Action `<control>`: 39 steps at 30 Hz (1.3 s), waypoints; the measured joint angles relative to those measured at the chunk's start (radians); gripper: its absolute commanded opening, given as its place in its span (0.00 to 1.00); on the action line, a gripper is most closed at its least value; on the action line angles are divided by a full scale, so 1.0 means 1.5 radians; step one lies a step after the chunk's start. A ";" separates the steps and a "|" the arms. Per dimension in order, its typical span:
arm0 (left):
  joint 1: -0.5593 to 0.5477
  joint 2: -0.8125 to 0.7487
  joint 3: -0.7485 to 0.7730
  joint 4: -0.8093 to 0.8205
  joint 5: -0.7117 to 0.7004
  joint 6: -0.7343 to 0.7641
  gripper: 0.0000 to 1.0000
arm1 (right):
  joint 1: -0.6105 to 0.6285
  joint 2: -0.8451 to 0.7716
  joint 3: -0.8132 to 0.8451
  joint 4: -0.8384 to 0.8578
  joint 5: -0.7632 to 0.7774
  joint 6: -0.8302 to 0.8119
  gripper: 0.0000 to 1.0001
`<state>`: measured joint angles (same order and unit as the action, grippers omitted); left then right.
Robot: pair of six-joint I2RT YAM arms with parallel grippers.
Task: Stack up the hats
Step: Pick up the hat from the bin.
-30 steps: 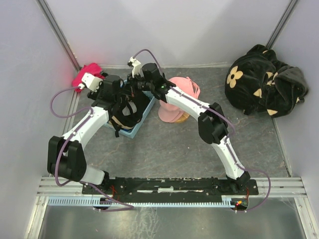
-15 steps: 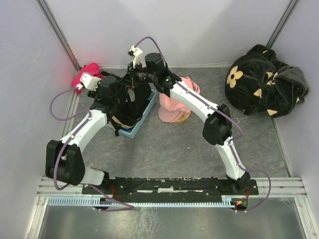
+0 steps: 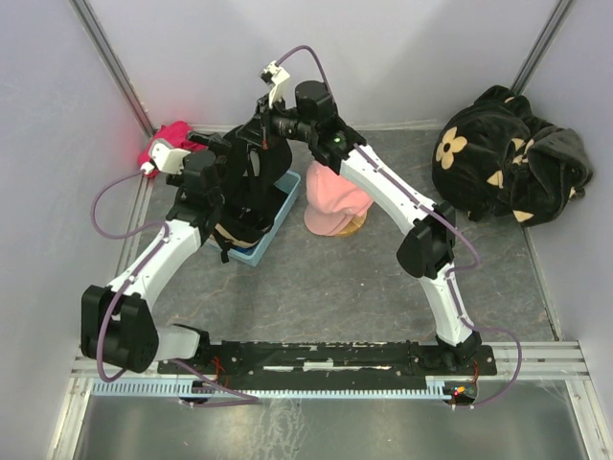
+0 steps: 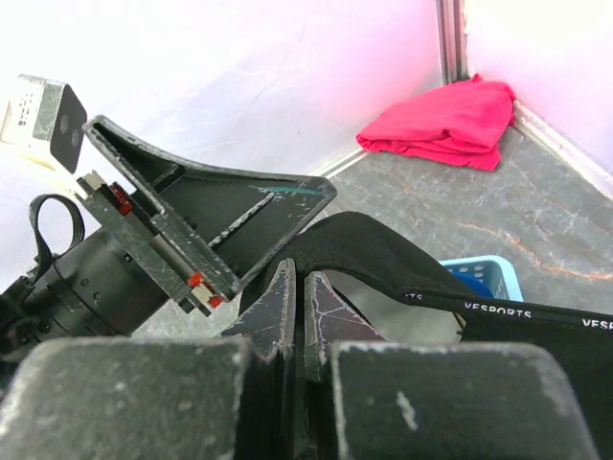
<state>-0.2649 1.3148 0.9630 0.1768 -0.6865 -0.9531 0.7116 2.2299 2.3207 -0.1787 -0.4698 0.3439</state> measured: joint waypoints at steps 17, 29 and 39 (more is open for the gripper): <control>0.000 -0.120 -0.100 0.149 0.122 0.020 0.99 | -0.015 -0.004 0.074 -0.026 0.003 0.019 0.01; -0.028 -0.199 -0.141 0.207 0.215 0.153 0.99 | -0.017 -0.004 0.146 -0.039 0.018 0.018 0.01; -0.190 -0.218 -0.148 0.216 0.106 0.371 0.99 | -0.018 -0.020 0.133 -0.076 0.057 -0.007 0.01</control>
<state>-0.5495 0.9878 0.7410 0.5011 -0.5270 -0.3969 0.6853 2.1994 2.5198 -0.2932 -0.3847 0.3332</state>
